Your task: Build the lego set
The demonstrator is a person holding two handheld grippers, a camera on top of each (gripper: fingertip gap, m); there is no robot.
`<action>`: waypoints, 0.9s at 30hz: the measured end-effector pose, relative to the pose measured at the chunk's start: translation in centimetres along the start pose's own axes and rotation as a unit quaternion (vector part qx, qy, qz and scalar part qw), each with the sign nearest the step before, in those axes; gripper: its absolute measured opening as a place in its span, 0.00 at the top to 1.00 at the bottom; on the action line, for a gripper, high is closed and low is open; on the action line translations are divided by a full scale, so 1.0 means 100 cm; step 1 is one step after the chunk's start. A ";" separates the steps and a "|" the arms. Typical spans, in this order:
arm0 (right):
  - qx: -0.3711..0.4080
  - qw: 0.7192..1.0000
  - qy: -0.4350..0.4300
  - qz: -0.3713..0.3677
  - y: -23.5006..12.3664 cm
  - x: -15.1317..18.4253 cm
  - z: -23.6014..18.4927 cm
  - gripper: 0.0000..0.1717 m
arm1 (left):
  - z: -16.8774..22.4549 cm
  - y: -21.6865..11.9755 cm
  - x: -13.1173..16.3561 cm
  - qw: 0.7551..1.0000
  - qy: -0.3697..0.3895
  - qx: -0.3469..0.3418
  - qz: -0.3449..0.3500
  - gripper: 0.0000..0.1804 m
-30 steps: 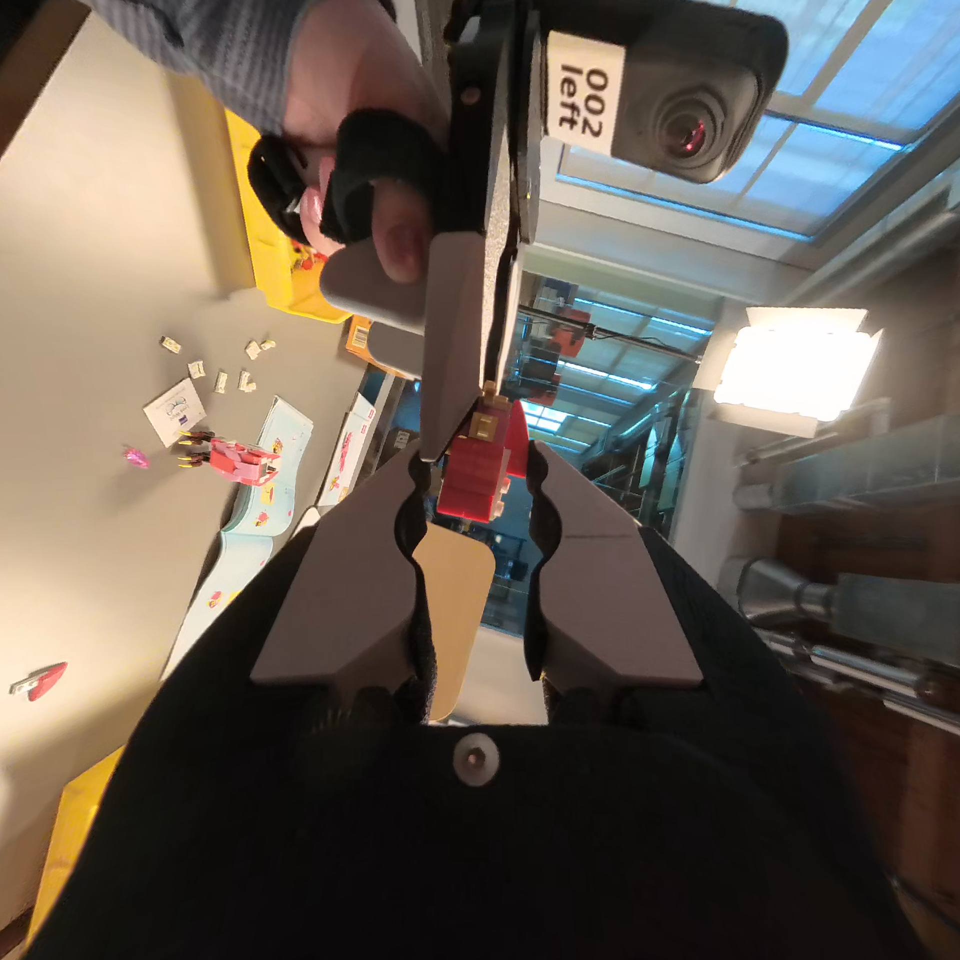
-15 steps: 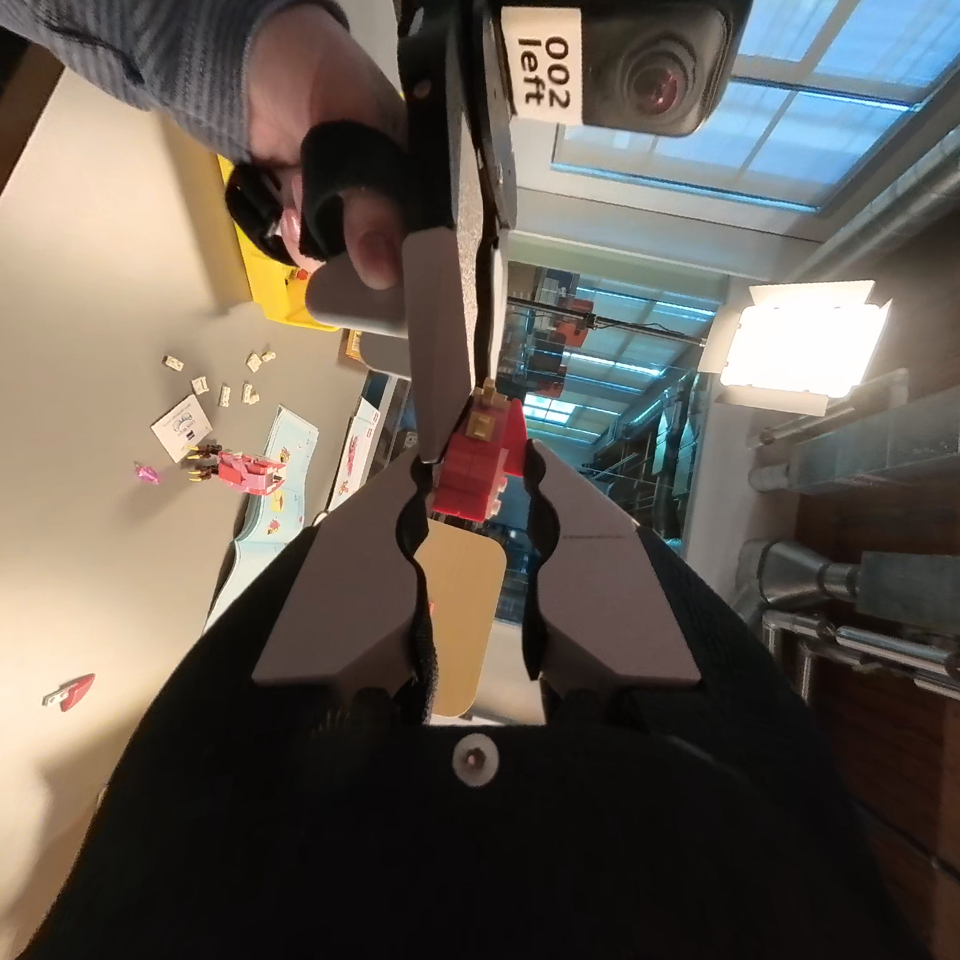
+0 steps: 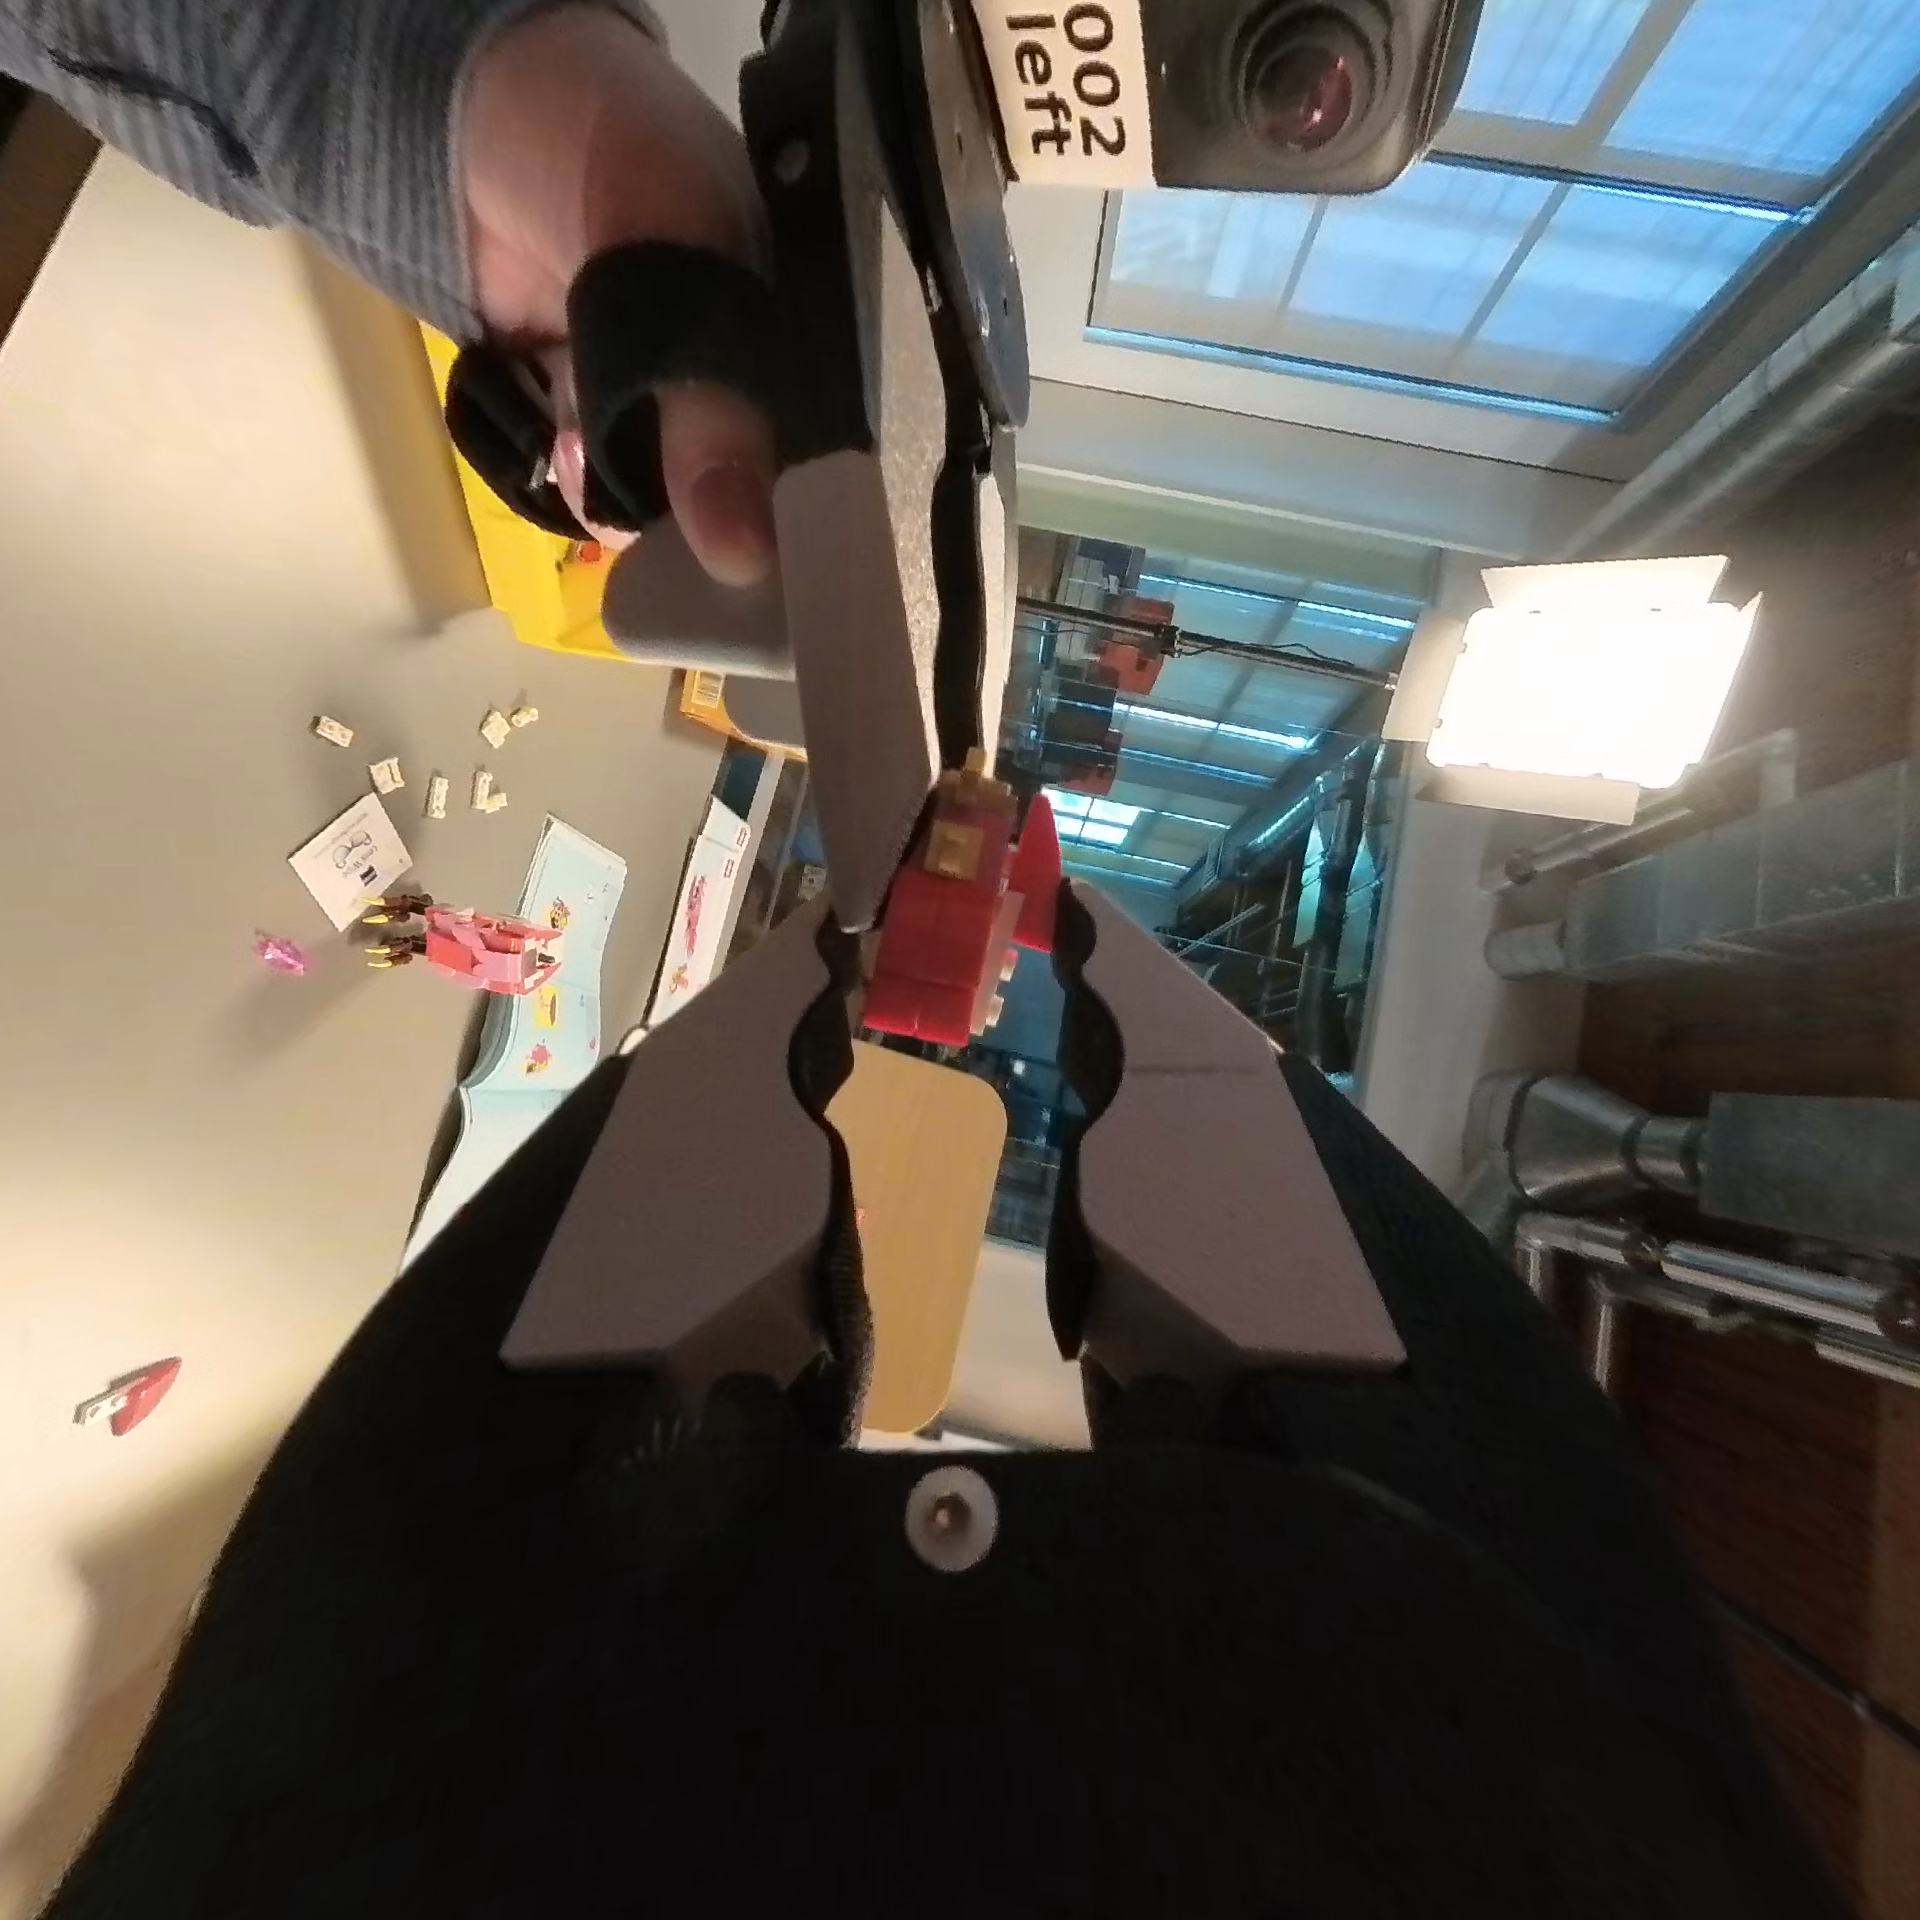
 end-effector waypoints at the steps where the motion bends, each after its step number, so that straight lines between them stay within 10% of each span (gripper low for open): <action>1: 0.000 1.000 -0.001 -0.001 0.000 0.000 0.000 0.80 | 0.000 0.000 0.000 1.000 0.001 0.000 0.002 0.87; 19: -0.006 1.000 -0.014 0.011 -0.005 0.006 0.000 0.82 | 0.002 0.005 0.001 1.000 0.006 -0.004 0.008 0.88; 27: 0.092 0.995 -0.038 0.015 -0.001 0.008 -0.003 0.78 | 0.011 0.008 -0.007 0.985 0.120 -0.121 0.008 0.87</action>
Point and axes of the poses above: each gripper's, where its closed fingertips meet, y out along the fingers, x out of its underside, z = x × y across the jaws, the point moved 9 cm from there along -y, back along the fingers, and after that the axes turned 7 degrees about -y, right-handed, at the moved point
